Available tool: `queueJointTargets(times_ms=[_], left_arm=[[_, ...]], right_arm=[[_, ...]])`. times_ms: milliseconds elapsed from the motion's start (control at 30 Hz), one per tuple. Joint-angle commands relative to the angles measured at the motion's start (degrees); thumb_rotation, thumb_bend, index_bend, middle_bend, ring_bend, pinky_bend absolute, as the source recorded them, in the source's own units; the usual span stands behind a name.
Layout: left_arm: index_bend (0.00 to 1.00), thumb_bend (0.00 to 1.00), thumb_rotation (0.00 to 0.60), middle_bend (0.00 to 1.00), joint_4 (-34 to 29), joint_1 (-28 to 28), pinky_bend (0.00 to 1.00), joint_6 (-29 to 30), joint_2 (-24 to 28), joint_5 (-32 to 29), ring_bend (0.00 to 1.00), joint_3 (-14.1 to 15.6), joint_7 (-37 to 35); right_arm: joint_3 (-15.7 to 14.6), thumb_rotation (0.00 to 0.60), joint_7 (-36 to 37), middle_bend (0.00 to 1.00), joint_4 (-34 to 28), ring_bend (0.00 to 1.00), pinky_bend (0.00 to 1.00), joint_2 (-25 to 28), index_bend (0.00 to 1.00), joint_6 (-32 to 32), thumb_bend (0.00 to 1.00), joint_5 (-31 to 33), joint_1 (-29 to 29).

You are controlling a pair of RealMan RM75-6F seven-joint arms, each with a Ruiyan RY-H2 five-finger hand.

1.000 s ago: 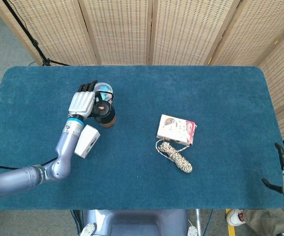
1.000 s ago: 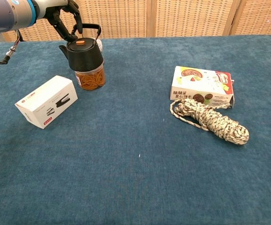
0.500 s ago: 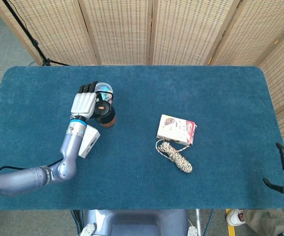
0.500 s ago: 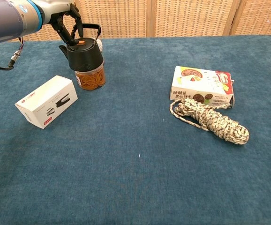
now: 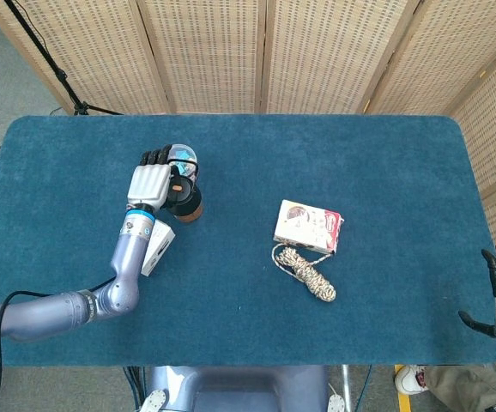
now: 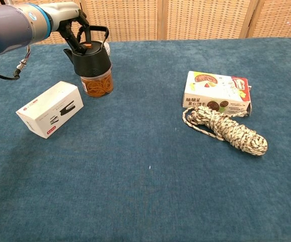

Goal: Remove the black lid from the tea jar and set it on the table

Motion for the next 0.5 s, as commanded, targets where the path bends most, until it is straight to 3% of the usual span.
queueJointTargets(times_ms=[33,500], left_arm=[[0.64,0.40,0.600,0.00,0.1,0.0,0.00,0.4,-0.2,0.1,0.00,-0.1,0.2],[0.65,0.40,0.600,0.00,-7.0,1.6,0.00,4.3,4.5,2.6,0.00,-1.7,-0.1]], right_arm=[[0.0,0.600,0.1,0.00,0.0,0.00,0.00,0.1,0.00,0.1,0.00,0.0,0.0],[-0.4,0.600,0.4,0.00,-0.3,0.00,0.00,0.3,0.00,0.4,0.00,-0.6,-0.2]])
